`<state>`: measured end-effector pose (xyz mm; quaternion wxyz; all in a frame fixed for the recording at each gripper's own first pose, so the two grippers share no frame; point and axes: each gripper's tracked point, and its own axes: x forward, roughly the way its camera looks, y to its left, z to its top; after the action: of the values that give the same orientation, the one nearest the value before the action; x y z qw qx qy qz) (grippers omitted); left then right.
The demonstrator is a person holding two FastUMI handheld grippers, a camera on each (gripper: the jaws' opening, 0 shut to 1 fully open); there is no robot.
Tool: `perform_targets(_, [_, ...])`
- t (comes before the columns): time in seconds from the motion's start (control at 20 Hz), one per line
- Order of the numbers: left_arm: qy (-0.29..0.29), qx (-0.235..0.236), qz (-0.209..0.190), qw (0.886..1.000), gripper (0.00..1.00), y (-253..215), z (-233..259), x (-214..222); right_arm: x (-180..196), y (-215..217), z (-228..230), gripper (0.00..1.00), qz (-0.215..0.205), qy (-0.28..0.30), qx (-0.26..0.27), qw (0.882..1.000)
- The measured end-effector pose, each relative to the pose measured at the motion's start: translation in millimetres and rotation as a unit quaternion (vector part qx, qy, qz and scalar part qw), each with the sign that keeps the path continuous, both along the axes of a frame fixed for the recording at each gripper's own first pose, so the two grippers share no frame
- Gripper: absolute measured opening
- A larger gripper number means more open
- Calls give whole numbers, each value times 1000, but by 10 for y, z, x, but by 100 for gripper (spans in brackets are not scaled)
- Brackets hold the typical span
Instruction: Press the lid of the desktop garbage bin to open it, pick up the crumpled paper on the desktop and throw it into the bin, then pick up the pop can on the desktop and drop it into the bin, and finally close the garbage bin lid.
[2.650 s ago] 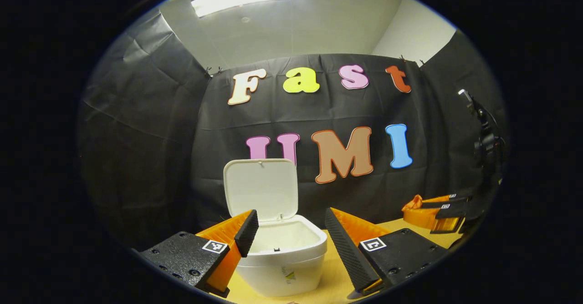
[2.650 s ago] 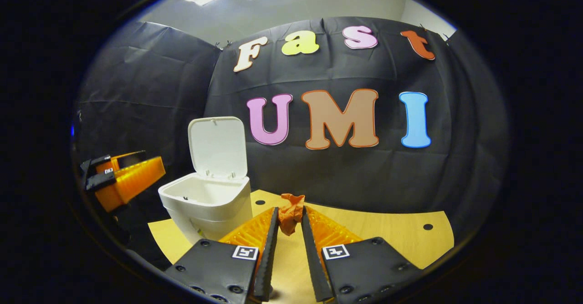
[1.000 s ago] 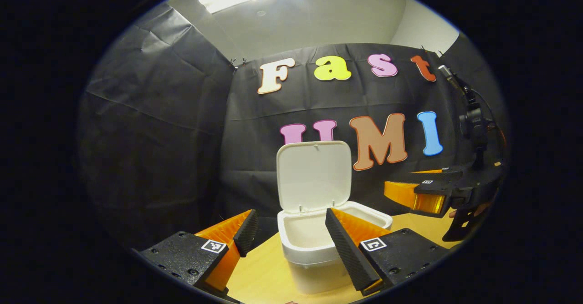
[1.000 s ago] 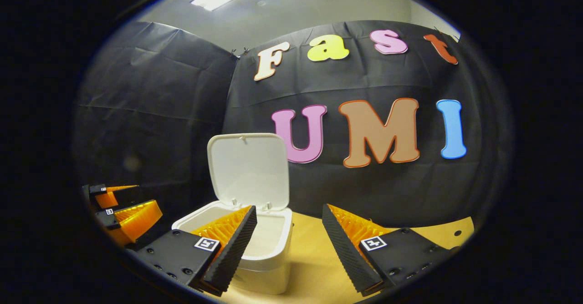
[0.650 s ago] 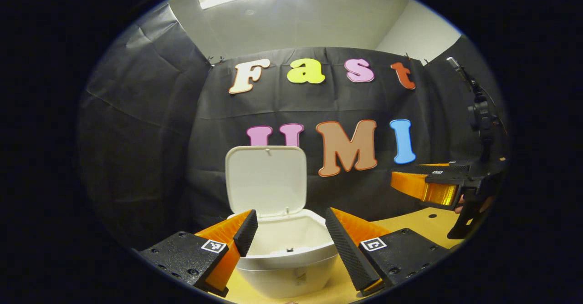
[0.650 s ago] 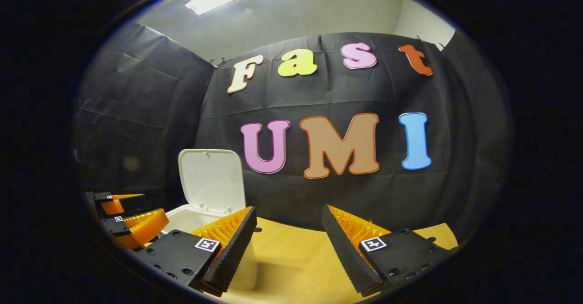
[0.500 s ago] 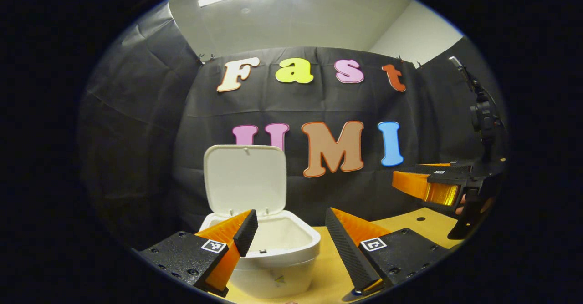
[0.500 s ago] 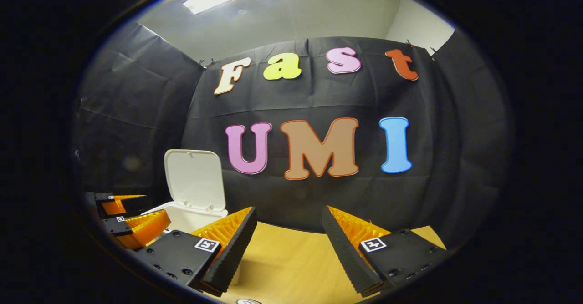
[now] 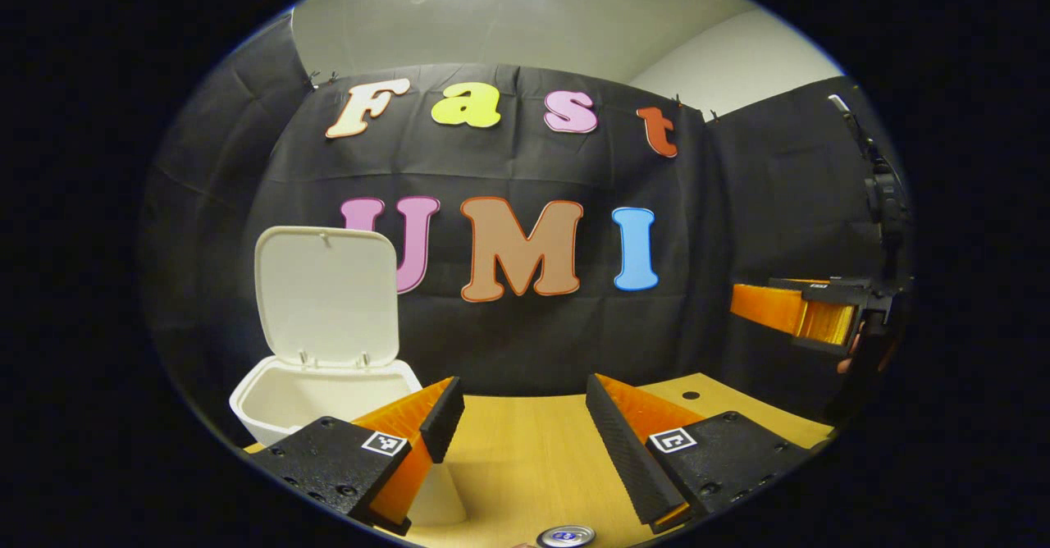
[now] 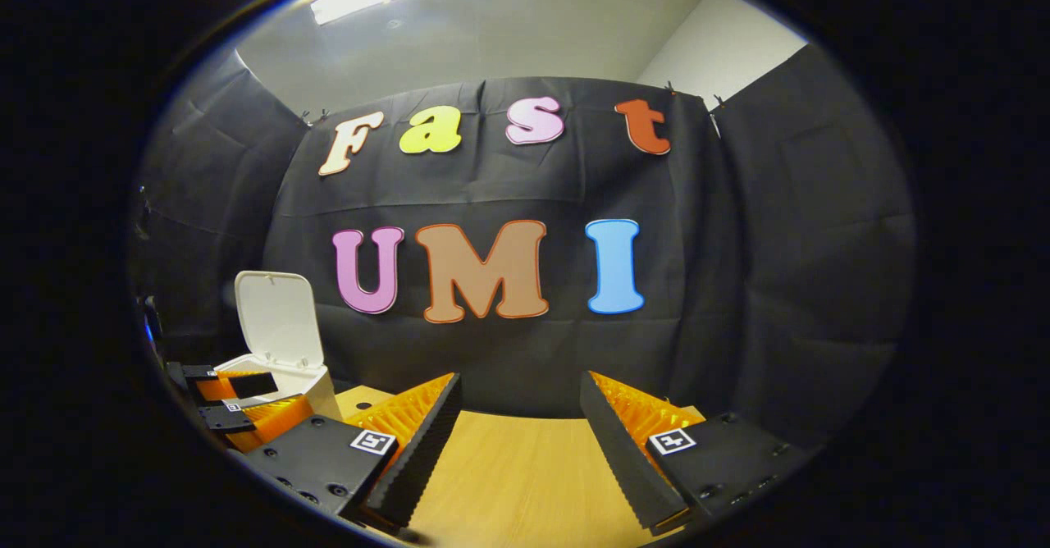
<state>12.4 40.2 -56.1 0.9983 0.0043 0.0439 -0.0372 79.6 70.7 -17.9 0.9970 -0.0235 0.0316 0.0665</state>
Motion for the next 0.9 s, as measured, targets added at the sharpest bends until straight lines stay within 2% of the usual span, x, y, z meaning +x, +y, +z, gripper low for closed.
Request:
perform_targets(0.35, [79,-8,-9,997,91,-268,-667,-51,-165,-524,-120,96,-36,21,0,999])
perform_targets(0.9, [198,-19,8,980,93,-282,-1677,-318,-334,-827,-271,96,-57,48,-17,997])
